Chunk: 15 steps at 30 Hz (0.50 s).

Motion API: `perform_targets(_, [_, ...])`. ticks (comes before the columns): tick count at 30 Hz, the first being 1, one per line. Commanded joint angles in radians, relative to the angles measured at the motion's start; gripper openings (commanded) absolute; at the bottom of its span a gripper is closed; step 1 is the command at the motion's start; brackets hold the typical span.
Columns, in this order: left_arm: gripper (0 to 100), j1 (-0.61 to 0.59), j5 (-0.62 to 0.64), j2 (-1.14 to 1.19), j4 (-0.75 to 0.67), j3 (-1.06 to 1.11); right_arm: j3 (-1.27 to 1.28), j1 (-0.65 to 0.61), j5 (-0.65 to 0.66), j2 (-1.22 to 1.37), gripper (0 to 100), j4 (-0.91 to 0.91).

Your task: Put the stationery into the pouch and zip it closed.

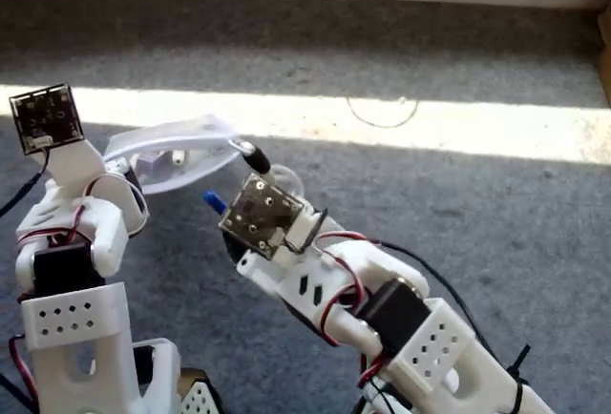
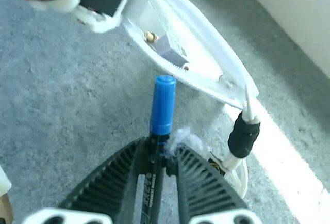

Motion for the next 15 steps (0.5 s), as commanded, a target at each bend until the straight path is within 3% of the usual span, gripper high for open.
perform_targets(1, [1, 0.062, -0.009, -0.018, -0.005, -0.016, 0.087, 0.012, -0.009, -0.148, 0.5, -0.165])
perform_targets(9, [1, 0.133, -0.009, -0.153, 0.048, -0.004, 0.384, 0.012, -0.003, -0.472, 0.5, -0.521])
perform_targets(15, [1, 0.147, -0.009, -0.282, 0.043, 0.058, 0.440, 0.012, -0.003, -0.602, 0.5, -0.585])
